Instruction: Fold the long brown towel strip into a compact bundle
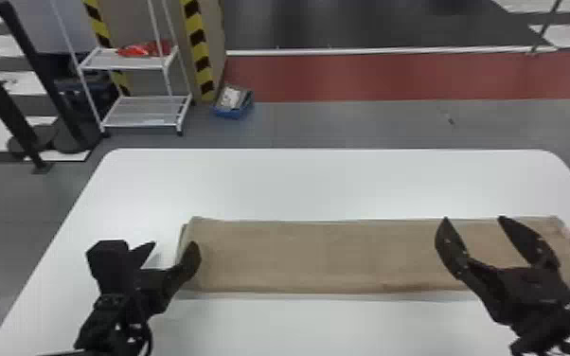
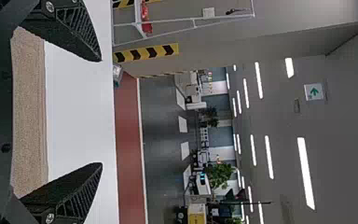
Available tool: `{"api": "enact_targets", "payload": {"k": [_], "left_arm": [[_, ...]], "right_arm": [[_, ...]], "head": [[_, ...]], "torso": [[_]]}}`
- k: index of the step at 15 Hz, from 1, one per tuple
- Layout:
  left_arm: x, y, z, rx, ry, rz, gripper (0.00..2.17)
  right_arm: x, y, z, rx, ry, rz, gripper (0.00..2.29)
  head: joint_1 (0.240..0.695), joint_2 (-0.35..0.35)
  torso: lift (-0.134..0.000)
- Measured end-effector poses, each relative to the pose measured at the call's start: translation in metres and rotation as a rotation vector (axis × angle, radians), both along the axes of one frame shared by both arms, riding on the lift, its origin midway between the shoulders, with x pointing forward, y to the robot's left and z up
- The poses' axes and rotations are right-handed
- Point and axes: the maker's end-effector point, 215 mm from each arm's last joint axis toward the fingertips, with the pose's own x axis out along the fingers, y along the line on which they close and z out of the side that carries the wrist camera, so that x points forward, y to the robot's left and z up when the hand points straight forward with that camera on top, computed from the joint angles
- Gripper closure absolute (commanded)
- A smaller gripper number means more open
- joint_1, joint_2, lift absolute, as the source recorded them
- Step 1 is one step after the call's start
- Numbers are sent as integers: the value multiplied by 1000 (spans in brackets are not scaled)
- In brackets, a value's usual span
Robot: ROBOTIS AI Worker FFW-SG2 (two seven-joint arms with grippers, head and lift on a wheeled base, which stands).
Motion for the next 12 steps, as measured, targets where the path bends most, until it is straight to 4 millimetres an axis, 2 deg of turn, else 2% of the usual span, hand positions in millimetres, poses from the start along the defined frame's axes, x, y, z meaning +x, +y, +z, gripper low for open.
{"api": "enact_targets", "payload": {"k": [3,6,9,10,11,12], "left_arm": [[-2,-7,-3,-15,18,-31,333],[-4,-16,-2,-27,21,-57,643],[-10,-25,-18,-48,96,-86,731],[-13,-27,-25,-57,134,-94,842],[-15,-27,-28,-62,157,-96,1305],[-15,-27,-27,-60,162,-96,1447]], "right_arm": [[1,0,0,1,-1,-1,83],[1,0,-1,1,1,-1,83],[1,-1,-1,2,1,-1,83],[1,-1,-1,3,0,0,83],[1,-1,0,5,0,0,83],[1,-1,0,6,-2,0,83]], "head": [[695,47],[695,36],[695,23],[695,21],[695,20],[695,19]], "torso": [[-108],[-108],[-108],[-108],[-108],[-108]]}}
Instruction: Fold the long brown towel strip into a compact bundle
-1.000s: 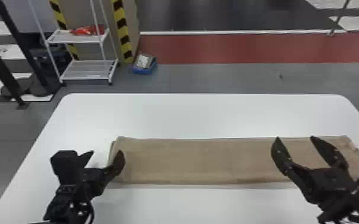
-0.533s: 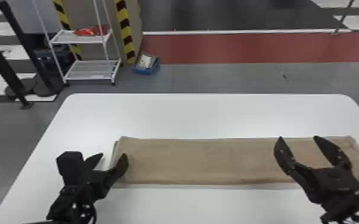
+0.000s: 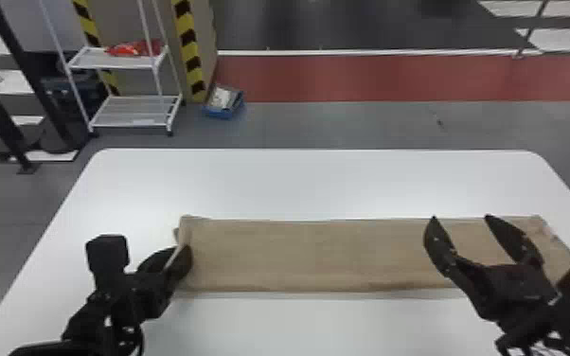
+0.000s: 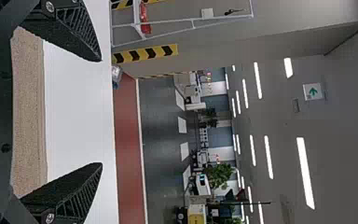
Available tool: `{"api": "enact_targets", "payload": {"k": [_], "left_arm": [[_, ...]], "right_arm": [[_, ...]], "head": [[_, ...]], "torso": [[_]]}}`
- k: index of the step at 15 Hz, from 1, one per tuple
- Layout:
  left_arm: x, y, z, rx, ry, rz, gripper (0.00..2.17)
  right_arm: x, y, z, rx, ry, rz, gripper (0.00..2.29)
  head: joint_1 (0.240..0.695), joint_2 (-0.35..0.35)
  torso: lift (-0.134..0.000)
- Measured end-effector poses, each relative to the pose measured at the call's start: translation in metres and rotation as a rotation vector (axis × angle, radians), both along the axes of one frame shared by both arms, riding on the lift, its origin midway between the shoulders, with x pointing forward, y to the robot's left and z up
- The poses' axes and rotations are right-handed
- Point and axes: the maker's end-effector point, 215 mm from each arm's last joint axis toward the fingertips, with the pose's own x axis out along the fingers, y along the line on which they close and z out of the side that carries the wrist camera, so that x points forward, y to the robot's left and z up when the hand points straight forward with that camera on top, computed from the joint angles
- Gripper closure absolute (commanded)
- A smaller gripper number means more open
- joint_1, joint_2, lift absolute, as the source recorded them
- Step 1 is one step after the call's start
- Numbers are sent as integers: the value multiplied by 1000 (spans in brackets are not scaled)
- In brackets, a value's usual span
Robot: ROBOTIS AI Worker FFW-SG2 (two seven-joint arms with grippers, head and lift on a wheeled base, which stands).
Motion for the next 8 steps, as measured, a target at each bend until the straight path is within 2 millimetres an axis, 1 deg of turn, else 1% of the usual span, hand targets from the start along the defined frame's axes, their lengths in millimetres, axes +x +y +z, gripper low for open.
{"api": "enact_targets", "payload": {"k": [2,4,6,7,8], "left_arm": [[1,1,9,4,-15,4,1447],[1,-3,27,4,-50,4,1447],[5,-12,53,3,-100,-1,1447],[8,-19,69,1,-128,-6,1447],[11,-29,85,-3,-150,-15,1447]], "right_arm": [[0,0,1,2,-2,0,83],[1,-2,3,1,-5,-2,83],[2,-8,6,-4,-12,-8,83],[3,-15,10,-6,-19,-17,83],[4,-25,13,-11,-26,-32,83]], "head": [[695,20],[695,15],[695,1],[695,-9],[695,-41]], "torso": [[-108],[-108],[-108],[-108],[-108]]}}
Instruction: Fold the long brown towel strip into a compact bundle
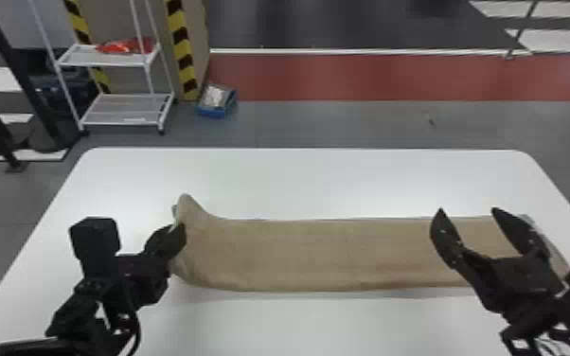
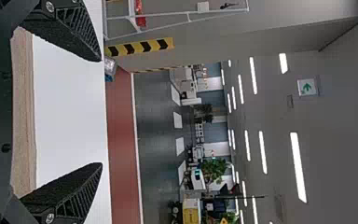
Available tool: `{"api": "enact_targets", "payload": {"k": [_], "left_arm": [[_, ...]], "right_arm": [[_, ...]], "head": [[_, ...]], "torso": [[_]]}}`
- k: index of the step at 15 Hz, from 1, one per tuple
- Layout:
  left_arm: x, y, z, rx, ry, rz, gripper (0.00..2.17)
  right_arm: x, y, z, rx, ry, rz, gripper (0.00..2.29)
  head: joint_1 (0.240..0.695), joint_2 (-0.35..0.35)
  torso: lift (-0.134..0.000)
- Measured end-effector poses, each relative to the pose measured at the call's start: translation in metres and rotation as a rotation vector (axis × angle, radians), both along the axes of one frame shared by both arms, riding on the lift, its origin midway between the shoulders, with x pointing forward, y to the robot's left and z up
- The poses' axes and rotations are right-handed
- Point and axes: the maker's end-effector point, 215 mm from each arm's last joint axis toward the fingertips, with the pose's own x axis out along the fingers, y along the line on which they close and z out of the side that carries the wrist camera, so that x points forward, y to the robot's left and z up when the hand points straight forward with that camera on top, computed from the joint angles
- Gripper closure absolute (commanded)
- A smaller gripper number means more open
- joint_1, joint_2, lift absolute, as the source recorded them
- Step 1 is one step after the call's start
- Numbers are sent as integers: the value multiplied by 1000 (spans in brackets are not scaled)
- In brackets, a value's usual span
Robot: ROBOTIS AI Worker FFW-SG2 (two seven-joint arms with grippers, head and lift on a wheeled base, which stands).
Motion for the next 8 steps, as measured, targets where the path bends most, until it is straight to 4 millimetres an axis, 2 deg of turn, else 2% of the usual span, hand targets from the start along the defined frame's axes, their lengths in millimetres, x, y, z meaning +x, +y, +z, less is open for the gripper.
{"api": "enact_targets", "payload": {"k": [2,4,5,6,7,8], "left_arm": [[0,-24,22,-13,1,-25,1447],[-2,-60,40,-36,29,-60,1447],[-4,-78,43,-37,51,-75,1447],[-7,-101,43,-32,80,-97,1447],[-10,-122,43,-20,98,-112,1447],[-13,-151,42,8,108,-129,1447]], "right_arm": [[3,-33,9,-26,-13,-49,83],[5,-83,18,-63,-15,-121,83],[3,-105,24,-73,-22,-155,83],[1,-131,35,-77,-39,-192,83],[0,-152,45,-74,-58,-220,83],[3,-175,57,-68,-79,-248,83]], "head": [[695,-99],[695,-173],[695,-218],[695,-304],[695,-350],[695,-350]], "torso": [[-108],[-108],[-108],[-108],[-108],[-108]]}}
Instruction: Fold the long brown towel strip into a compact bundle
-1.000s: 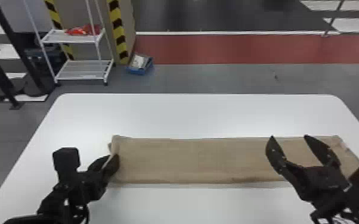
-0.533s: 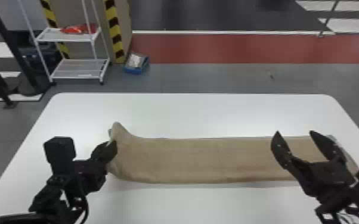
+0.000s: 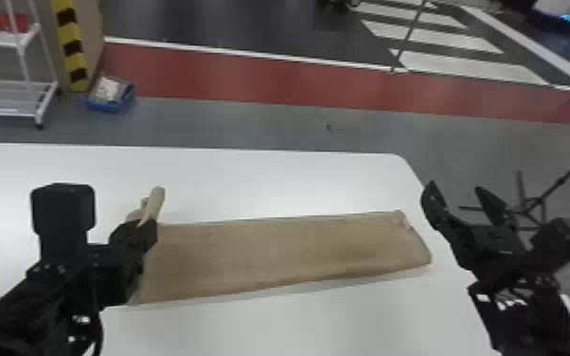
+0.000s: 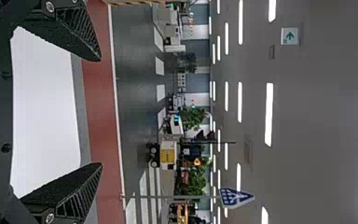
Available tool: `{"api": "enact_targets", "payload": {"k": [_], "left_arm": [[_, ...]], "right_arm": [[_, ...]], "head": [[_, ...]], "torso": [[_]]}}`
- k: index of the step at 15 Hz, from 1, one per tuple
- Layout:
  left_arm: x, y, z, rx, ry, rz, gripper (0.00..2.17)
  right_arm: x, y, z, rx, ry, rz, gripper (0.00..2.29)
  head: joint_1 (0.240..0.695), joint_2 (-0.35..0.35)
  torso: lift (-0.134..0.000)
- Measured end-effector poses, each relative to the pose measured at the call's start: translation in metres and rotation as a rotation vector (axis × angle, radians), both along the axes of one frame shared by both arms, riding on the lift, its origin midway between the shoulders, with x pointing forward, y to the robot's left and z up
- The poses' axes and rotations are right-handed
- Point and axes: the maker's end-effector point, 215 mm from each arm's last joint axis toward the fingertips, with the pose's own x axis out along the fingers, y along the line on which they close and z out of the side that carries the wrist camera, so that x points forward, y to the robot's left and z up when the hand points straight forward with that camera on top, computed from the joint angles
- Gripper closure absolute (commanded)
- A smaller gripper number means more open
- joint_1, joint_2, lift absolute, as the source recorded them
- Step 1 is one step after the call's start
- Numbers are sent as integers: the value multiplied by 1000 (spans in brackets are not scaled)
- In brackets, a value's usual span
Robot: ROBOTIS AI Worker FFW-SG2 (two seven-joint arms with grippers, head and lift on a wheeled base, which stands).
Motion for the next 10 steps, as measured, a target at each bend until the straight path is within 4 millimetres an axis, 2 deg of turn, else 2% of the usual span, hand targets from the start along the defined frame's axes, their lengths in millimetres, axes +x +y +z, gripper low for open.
{"api": "enact_targets", "payload": {"k": [2,5,6,7,8,10], "left_arm": [[-4,-42,-6,60,-4,-15,1447],[11,-94,-13,114,-72,-48,1443],[16,-105,-16,126,-93,-57,1210],[20,-116,-15,132,-123,-62,377],[20,-128,-13,122,-141,-81,-2],[15,-145,-14,87,-138,-134,-2]], "right_arm": [[16,-20,10,8,-15,-10,83],[35,-35,3,22,1,-1,83],[38,-39,0,26,7,3,83],[41,-41,-3,30,11,7,83],[45,-39,-5,35,11,13,83],[54,-29,-7,43,12,31,83]], "head": [[695,-350],[695,-350],[695,-350],[695,-350],[695,-350],[692,-350]], "torso": [[-108],[-108],[-108],[-108],[-108],[-108]]}}
